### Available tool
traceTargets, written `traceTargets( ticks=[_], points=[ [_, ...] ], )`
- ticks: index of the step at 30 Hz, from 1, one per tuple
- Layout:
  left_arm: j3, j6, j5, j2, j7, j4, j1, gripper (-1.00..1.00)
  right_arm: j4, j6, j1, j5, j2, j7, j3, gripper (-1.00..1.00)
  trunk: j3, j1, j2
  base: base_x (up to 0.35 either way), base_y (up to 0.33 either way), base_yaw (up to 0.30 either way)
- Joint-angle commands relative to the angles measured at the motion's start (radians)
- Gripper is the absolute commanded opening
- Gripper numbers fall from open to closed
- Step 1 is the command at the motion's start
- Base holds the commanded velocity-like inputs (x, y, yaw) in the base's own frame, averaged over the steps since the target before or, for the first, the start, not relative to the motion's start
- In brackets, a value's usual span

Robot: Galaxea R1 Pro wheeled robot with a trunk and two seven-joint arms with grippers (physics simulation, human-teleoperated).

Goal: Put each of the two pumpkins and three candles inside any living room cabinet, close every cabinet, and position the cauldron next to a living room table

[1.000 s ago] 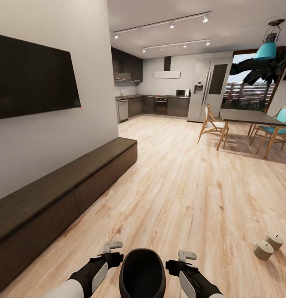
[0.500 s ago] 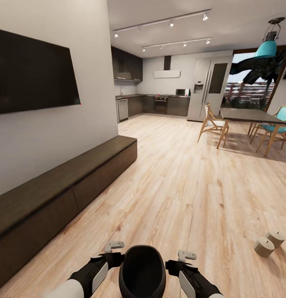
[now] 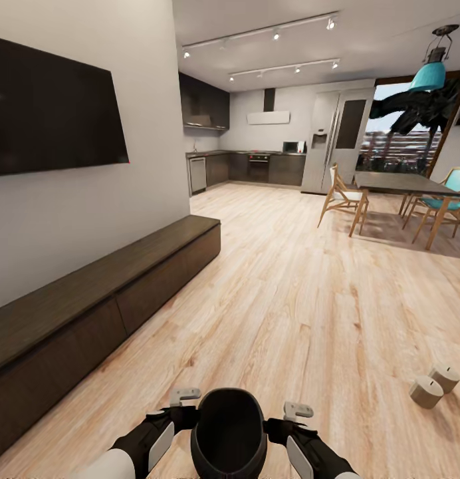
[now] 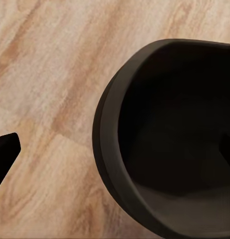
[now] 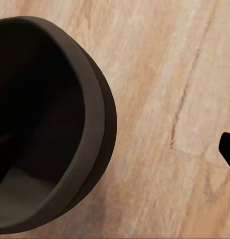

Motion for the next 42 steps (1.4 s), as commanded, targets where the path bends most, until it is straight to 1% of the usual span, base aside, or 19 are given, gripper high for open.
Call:
traceTargets(
  ticks=[1, 3, 9, 16, 25, 33, 42],
  points=[
    [-0.009, 0.005, 0.010, 0.001, -0.005, -0.002, 0.000, 1.00, -0.002, 0.005, 0.000, -0.008, 0.000, 0.004, 0.003, 1.00, -0.004, 0.004, -0.008, 0.000, 0.000, 0.000],
    [-0.010, 0.006, 0.009, 0.001, -0.024, -0.002, 0.000, 1.00, -0.002, 0.007, 0.000, -0.008, 0.004, 0.036, 0.004, 1.00, -0.010, 0.011, -0.022, 0.000, 0.000, 0.000],
    [-0.010, 0.006, 0.009, 0.001, -0.035, -0.002, 0.000, 1.00, -0.007, 0.010, 0.000, -0.006, 0.018, 0.054, 0.007, 1.00, -0.029, 0.034, -0.064, 0.000, 0.000, 0.000],
    [-0.010, 0.000, 0.009, 0.001, -0.036, -0.002, 0.000, 1.00, -0.018, 0.011, 0.000, -0.004, 0.038, 0.041, 0.010, 1.00, -0.029, 0.034, -0.064, 0.000, 0.000, 0.000],
    [-0.010, -0.001, 0.009, 0.001, -0.037, -0.002, 0.000, 1.00, -0.017, 0.009, 0.000, -0.005, 0.036, 0.039, 0.009, 1.00, -0.057, 0.069, -0.127, 0.000, 0.000, 0.000],
    [-0.012, -0.001, 0.009, 0.000, -0.037, -0.002, 0.003, 1.00, -0.011, 0.007, 0.000, -0.005, 0.035, 0.039, 0.009, 1.00, -0.057, 0.069, -0.127, 0.000, 0.000, 0.000],
    [-0.022, -0.002, 0.009, -0.001, -0.037, -0.002, 0.004, 1.00, -0.010, 0.008, 0.000, -0.004, 0.035, 0.039, 0.009, 1.00, -0.086, 0.103, -0.190, 0.000, 0.000, 0.000]
  ],
)
